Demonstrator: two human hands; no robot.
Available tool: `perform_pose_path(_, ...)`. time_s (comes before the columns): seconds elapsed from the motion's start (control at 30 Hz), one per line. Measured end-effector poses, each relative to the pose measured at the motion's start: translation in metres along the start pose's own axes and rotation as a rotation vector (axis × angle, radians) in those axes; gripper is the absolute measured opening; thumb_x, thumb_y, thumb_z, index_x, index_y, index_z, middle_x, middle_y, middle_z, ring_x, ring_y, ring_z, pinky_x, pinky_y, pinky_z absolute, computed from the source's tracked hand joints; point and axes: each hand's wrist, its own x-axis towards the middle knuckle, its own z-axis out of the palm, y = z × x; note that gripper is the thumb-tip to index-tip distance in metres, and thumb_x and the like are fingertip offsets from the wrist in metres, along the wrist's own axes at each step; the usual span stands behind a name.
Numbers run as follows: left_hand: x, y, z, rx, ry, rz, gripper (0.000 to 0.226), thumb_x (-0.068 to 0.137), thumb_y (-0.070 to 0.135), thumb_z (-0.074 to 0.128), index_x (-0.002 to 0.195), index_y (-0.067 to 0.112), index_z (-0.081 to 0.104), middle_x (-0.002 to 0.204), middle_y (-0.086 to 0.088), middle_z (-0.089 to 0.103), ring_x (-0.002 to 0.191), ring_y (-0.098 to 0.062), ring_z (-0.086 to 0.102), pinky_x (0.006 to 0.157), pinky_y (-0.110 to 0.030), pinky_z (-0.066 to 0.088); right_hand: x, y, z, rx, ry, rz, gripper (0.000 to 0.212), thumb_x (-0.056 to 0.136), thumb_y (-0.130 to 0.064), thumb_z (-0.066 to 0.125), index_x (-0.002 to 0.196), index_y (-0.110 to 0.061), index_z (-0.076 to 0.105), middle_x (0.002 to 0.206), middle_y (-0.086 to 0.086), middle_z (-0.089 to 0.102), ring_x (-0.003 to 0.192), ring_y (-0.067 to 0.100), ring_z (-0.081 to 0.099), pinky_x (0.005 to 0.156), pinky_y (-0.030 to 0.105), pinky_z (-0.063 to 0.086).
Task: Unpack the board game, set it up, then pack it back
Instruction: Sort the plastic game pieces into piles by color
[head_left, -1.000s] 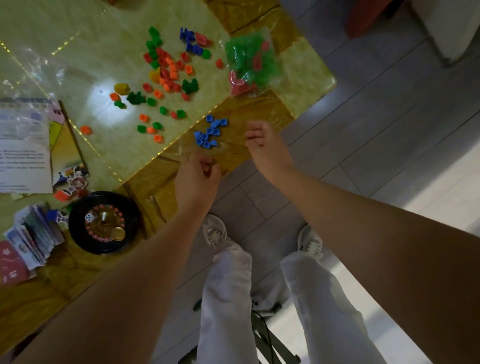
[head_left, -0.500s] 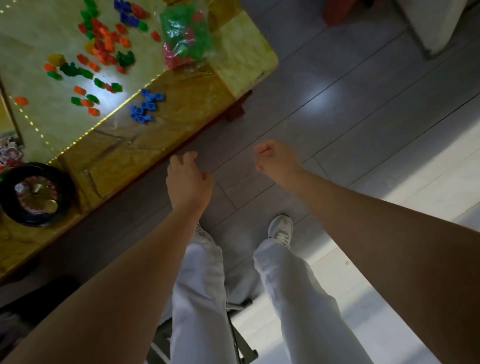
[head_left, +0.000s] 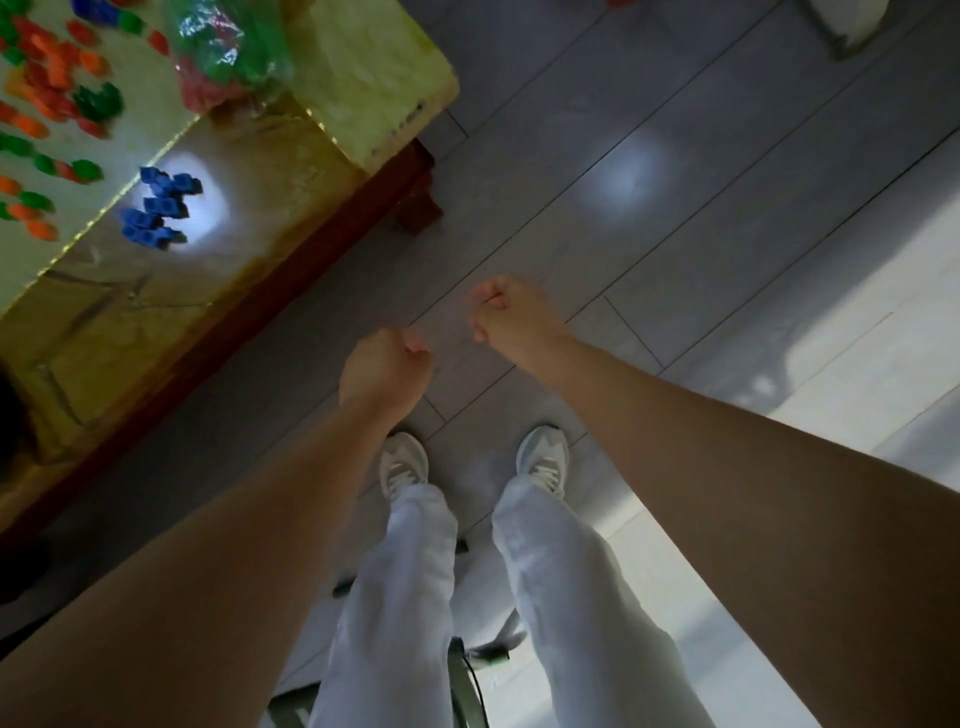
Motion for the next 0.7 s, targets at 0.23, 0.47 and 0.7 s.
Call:
perform_pose_path(0.23,0.054,-0.034,0.051,0.093,-0.044,-0.009,0.025,0.098,0.019,0.041,0.088,0.011,0.063,0.076,-0.007,0.060,0.072,-0.022,0.057,0.058,-0.029,0.038,0.059,0.055,0.034,0.077,0.025,0.033,0.018,0.095,-0.008,0.048,0.100,-0.022,0.058,0.088,0.000,0.059,0.091,0.019,0.063,0.078,0.028,0.053)
perform_pose_path(0.47,0.126,-0.081,0.090,0.150,-0.051,-0.019,0.030,0.099,0.020,0.044,0.114,0.008,0.066,0.115,-0.017,0.066,0.103,-0.032,0.060,0.087,-0.036,0.046,0.132,0.104,0.070,0.051,0.044,0.046,0.024,0.093,-0.007,0.047,0.109,-0.016,0.062,0.116,0.011,0.064,0.105,0.027,0.063,0.095,0.039,0.052)
perform_pose_path(0.7,0.194,-0.145,0.142,0.189,-0.100,-0.031,0.027,0.094,0.020,0.051,0.100,0.002,0.070,0.103,-0.021,0.068,0.098,-0.033,0.064,0.077,-0.033,0.047,0.203,0.171,0.107,-0.035,0.025,0.041,0.029,0.093,-0.007,0.046,0.116,-0.019,0.059,0.117,0.004,0.055,0.108,0.027,0.059,0.088,0.033,0.051)
